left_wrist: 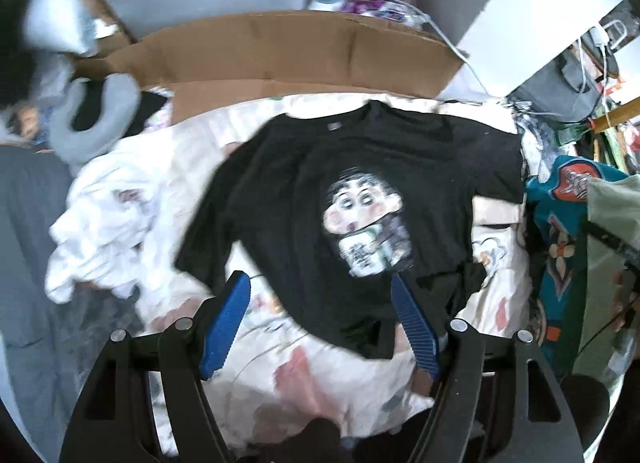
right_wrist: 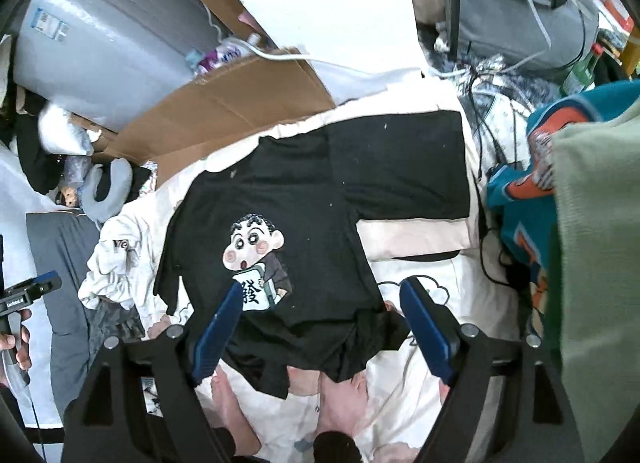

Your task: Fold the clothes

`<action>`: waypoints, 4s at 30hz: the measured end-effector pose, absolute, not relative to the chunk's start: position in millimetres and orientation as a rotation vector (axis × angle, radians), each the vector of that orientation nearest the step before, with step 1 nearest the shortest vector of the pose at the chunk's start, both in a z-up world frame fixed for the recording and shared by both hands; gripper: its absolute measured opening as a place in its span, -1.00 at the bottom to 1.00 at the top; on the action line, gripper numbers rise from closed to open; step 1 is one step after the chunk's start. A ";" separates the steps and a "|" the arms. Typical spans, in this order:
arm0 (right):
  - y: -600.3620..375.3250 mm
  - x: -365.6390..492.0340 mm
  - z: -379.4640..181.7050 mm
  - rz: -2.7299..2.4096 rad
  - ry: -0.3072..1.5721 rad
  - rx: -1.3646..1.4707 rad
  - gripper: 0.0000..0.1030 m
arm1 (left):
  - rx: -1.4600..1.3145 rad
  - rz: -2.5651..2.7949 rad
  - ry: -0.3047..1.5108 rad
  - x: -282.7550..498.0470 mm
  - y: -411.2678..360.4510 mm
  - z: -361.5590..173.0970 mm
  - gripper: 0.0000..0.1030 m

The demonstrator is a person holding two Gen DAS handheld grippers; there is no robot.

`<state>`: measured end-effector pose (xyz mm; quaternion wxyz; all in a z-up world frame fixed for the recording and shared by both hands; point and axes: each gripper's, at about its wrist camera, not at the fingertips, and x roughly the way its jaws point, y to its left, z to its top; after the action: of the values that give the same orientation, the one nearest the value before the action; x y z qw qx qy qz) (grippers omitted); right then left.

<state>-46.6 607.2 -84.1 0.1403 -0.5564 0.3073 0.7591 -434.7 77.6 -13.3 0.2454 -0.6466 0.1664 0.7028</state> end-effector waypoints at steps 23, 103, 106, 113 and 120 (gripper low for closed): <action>509.4 -102.6 -55.6 2.389 0.753 -1.716 0.62 | -1.807 2.143 0.188 -452.7 -109.4 11.1 0.43; 372.6 -313.6 -382.5 2.539 0.483 -2.005 0.40 | -1.461 2.129 -0.009 -554.1 -173.7 -366.1 -0.85; 370.2 -320.7 -387.3 2.543 0.513 -1.997 0.40 | -1.460 2.131 -0.015 -563.7 -179.3 -353.1 -0.85; 360.8 -348.3 -393.3 2.571 0.553 -1.958 0.38 | -1.486 2.134 -0.088 -596.6 -179.6 -334.7 -0.85; 341.9 -401.1 -404.7 2.610 0.549 -1.913 -0.01 | -1.536 2.157 -0.168 -620.8 -183.5 -333.7 -0.85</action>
<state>-401.1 341.9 -404.7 -0.0704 -0.5813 0.1667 0.7933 -620.8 -183.5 -333.7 0.2419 -0.5618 -0.0614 0.7887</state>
